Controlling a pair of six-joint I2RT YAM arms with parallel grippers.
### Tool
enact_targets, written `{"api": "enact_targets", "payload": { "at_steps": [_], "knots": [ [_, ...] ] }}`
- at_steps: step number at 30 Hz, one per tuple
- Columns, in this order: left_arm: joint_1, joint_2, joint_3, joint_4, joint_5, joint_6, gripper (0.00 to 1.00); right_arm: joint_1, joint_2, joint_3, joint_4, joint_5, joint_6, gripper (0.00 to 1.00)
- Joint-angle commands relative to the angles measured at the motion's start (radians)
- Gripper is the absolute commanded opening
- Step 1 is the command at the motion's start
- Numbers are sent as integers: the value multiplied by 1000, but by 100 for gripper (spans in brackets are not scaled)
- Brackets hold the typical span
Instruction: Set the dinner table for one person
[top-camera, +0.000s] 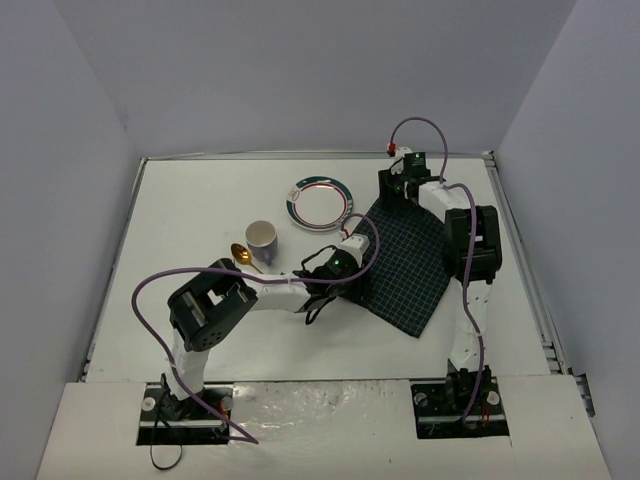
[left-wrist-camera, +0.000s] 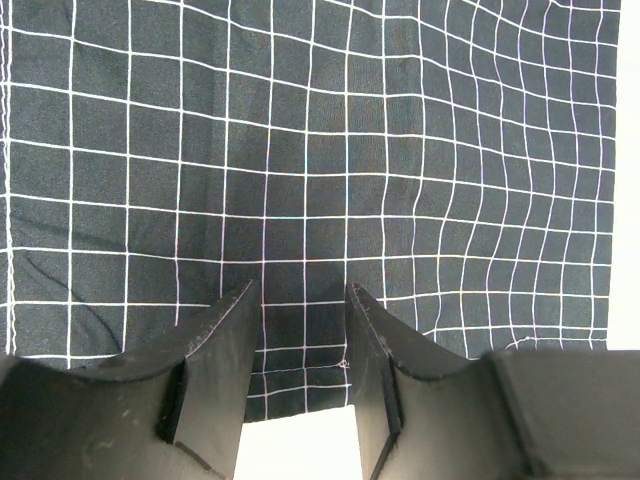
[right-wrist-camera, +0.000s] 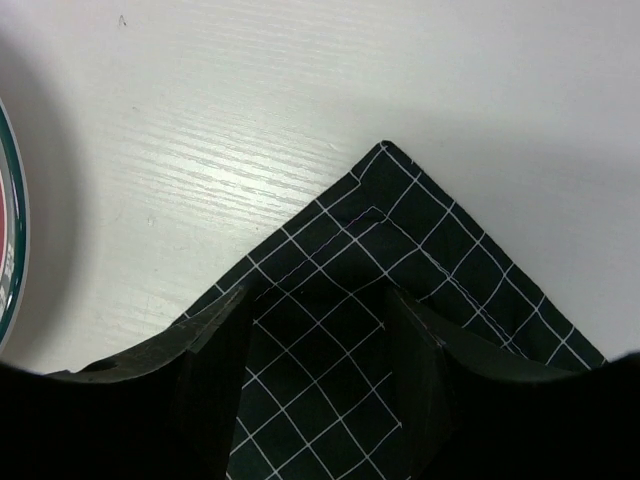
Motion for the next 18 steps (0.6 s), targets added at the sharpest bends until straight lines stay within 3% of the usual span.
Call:
{"api": "enact_targets", "payload": {
  "at_steps": [1,10,13,18],
  "knots": [
    [-7,-11,-8,-99,-10,-18,37,-1,-3,72,-6,-18,6,52],
    [-5,-17,92,-178,-46,19,46,-22,-135,148,-54,11,34,55],
    [-5,-26,150,-213,-48,41,50,-57,-245,110,-54,31,90,67],
    [-4,-77,239,-271,-85,89,59,-115,-439,-37,-52,63,166,74]
  ]
}}
